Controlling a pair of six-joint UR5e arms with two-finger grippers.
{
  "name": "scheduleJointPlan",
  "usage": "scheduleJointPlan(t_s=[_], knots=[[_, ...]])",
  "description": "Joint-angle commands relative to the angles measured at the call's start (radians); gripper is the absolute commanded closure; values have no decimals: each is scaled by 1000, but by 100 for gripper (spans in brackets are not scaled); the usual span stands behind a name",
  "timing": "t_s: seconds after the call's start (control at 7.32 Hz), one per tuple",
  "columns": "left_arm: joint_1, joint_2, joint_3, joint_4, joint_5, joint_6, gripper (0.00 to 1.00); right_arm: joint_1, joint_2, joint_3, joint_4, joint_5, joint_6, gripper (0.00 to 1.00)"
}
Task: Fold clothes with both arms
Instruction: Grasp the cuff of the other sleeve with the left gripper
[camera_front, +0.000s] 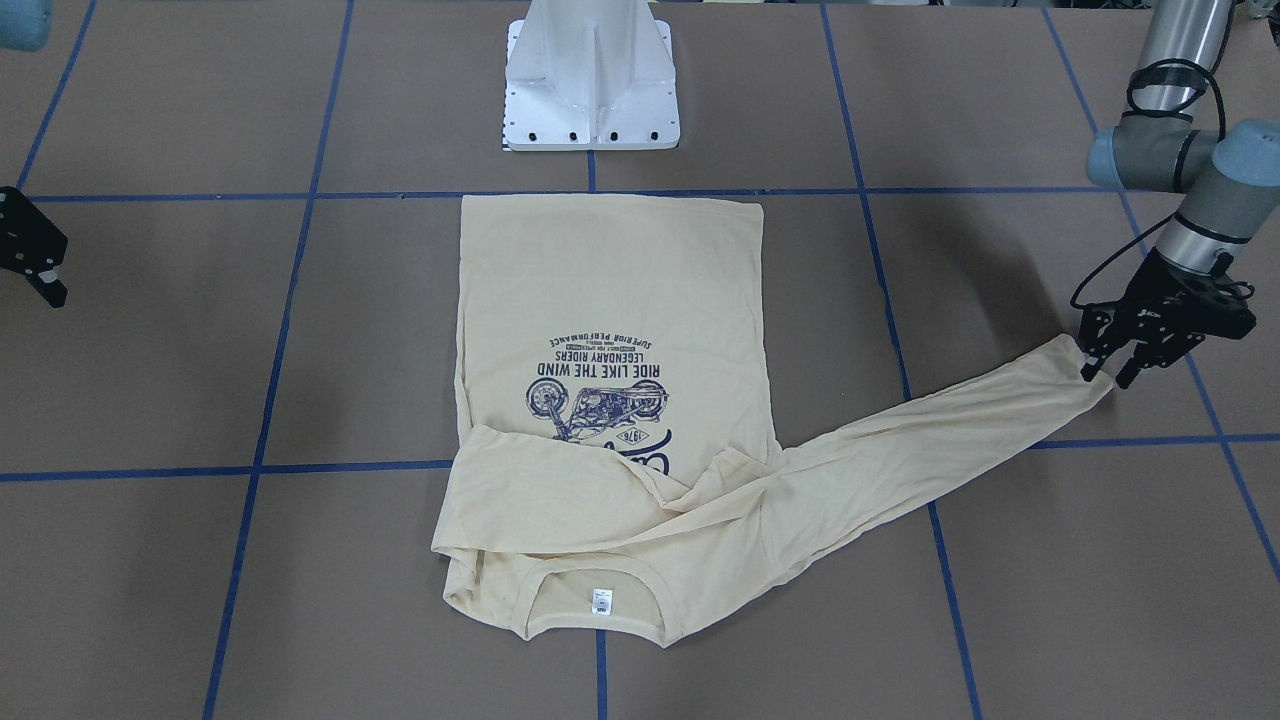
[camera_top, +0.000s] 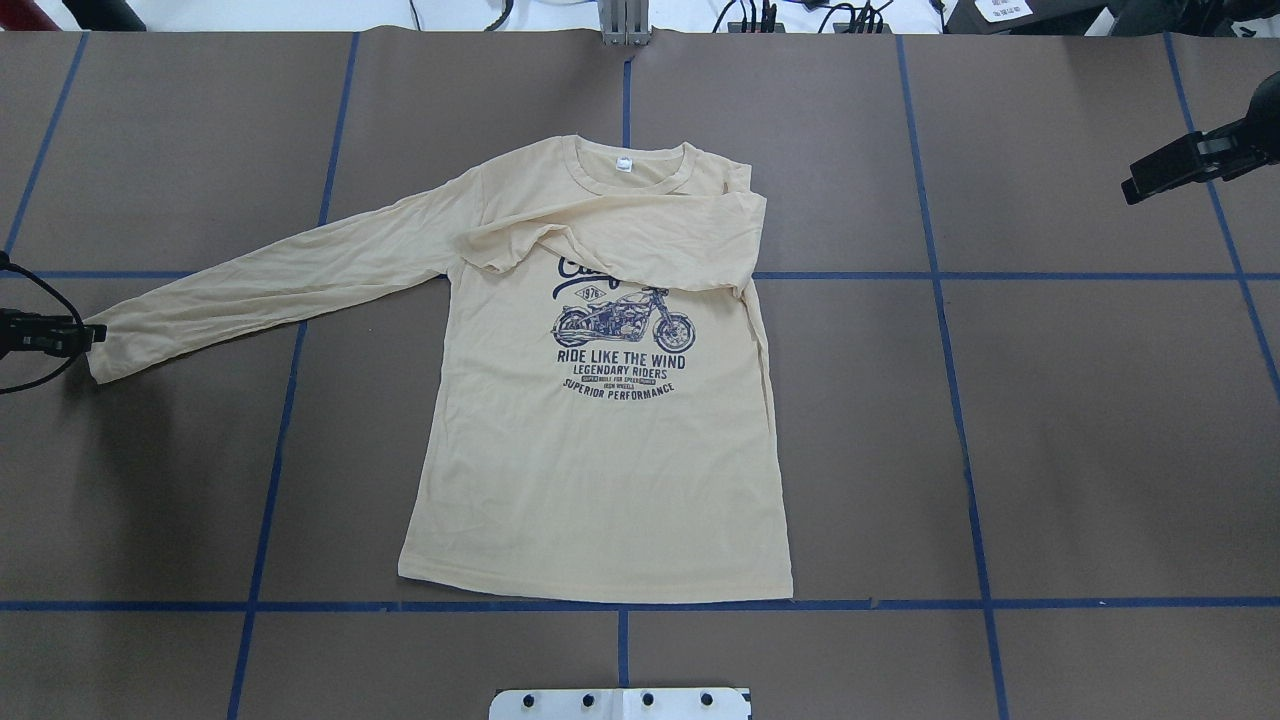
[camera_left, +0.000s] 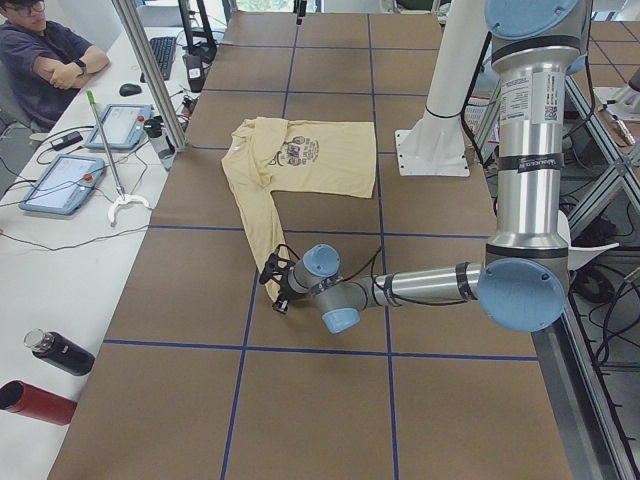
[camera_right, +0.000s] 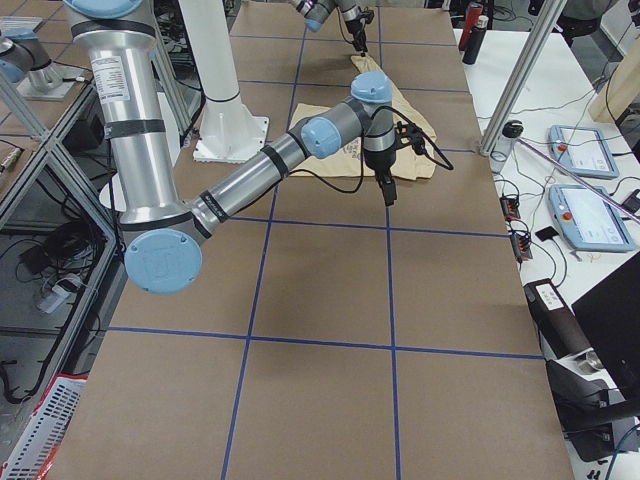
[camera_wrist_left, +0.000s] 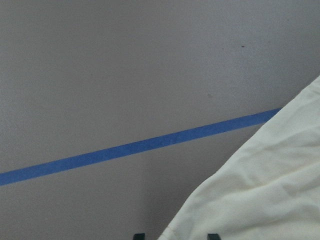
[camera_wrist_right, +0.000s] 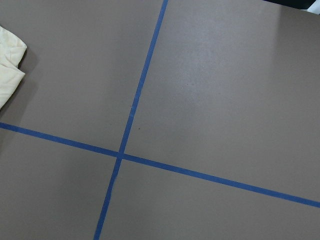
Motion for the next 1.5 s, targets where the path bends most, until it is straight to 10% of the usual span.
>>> scheduleJointPlan(t_s=[0.0,0.41,0.96,1.37], knots=[[2,1,3,0,2,5,56,0,1,2,0,0,2,0],[3,2,6,-3,-1,5,100,0,2,2,0,1,2,0],[-18,20,-96,17,-105,14,100,0,1,2,0,1,7,0],[-37,-51,-387,463,-106,14,100,-1,1,-2,0,3,8,0]])
